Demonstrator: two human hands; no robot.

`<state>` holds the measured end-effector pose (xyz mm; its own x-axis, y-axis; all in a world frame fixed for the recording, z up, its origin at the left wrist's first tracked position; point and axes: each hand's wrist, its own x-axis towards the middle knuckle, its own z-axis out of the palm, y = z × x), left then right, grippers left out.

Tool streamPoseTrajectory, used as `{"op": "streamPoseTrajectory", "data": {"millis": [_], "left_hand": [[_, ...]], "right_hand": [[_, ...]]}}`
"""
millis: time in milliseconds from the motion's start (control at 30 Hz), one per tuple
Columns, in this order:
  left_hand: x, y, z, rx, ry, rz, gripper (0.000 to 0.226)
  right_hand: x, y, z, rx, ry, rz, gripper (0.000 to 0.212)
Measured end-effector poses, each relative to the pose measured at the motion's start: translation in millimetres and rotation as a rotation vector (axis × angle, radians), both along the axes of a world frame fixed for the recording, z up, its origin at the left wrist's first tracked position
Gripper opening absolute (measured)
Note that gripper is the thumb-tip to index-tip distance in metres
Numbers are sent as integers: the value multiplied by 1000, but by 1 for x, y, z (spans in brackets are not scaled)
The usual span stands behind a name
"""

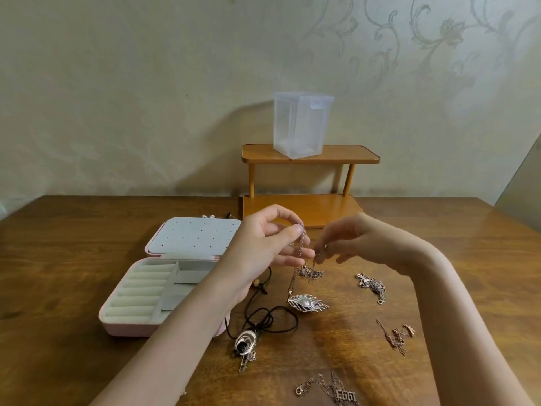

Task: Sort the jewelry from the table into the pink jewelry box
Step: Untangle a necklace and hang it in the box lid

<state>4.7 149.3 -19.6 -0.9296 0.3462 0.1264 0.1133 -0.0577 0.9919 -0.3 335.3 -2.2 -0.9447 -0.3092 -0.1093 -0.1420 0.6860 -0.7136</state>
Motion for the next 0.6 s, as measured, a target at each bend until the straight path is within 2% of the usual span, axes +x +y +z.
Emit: {"op": "streamPoseTrajectory", "data": {"millis": [167, 300, 600], "left_hand": [[2, 0, 3, -74, -1, -53, 8], [4, 1, 5, -67, -29, -92, 11], [3, -4, 7, -34, -49, -66, 12]], "right_hand": [[2, 3, 3, -82, 39, 44, 15], [2, -1, 4, -266, 55, 92, 19], [4, 2, 4, -583, 67, 78, 14]]}}
